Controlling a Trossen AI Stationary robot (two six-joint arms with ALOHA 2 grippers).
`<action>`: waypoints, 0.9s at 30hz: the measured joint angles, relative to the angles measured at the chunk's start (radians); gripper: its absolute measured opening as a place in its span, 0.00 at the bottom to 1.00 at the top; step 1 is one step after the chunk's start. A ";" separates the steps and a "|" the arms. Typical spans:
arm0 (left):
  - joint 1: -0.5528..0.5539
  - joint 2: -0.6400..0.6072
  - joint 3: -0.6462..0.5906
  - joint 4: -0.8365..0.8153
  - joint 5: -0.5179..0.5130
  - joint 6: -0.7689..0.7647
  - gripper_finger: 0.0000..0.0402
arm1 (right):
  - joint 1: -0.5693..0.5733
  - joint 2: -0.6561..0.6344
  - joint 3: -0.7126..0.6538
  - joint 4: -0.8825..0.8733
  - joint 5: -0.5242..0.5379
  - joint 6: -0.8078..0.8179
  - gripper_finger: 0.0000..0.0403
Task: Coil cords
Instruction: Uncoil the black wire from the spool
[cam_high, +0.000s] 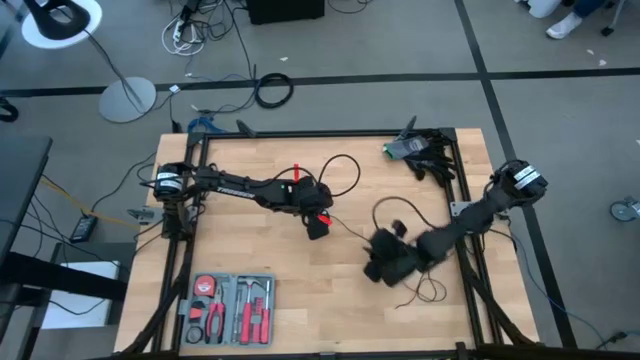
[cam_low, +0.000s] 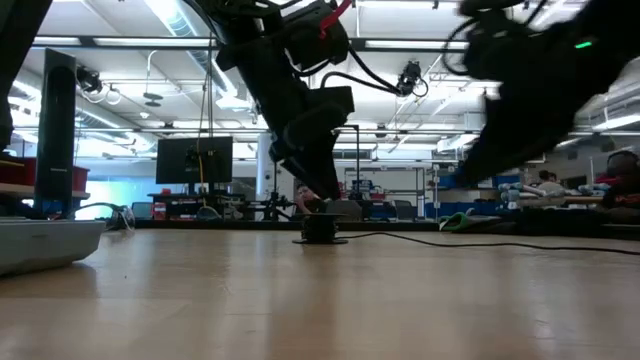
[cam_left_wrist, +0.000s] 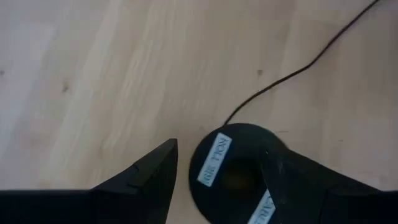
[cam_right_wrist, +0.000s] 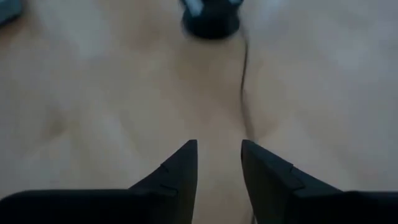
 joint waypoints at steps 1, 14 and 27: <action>0.000 0.000 0.000 0.000 0.013 0.000 0.57 | -0.037 0.000 -0.004 0.036 0.001 -0.065 0.31; 0.000 0.006 0.001 -0.037 -0.022 0.004 0.57 | -0.346 0.000 -0.071 0.387 -0.179 -0.485 0.31; -0.001 0.014 0.002 -0.057 -0.028 0.002 0.57 | -0.435 0.153 -0.072 0.537 -0.379 -0.686 0.30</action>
